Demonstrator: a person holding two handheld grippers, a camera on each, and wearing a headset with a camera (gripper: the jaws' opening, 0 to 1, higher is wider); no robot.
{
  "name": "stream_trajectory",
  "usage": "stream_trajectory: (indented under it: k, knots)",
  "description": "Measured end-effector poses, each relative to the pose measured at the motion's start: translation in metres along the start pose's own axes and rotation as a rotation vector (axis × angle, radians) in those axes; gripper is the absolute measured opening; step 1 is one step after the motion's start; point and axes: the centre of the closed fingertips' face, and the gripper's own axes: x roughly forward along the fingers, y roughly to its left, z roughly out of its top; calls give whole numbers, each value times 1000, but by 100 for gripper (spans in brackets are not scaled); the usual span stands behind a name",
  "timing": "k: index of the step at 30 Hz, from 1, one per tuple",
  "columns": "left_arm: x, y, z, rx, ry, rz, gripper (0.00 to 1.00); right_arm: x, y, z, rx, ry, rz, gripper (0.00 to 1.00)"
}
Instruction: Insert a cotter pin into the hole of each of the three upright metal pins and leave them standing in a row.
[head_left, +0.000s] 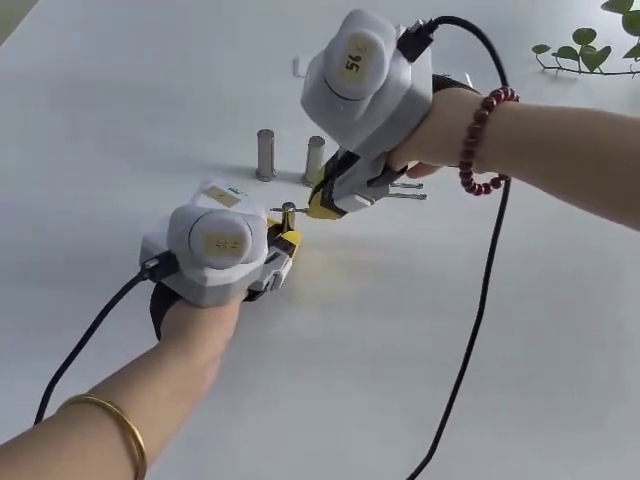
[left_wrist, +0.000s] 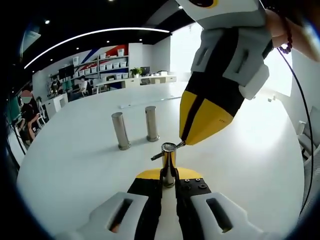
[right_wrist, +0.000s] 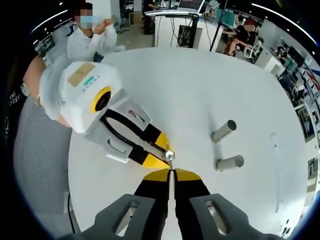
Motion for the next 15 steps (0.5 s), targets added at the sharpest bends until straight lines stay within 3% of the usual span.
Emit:
stream_trajectory:
  k: [15]
  knots:
    - [0, 0, 0, 10, -5, -10, 7, 3, 4, 9, -3, -24, -1, 0]
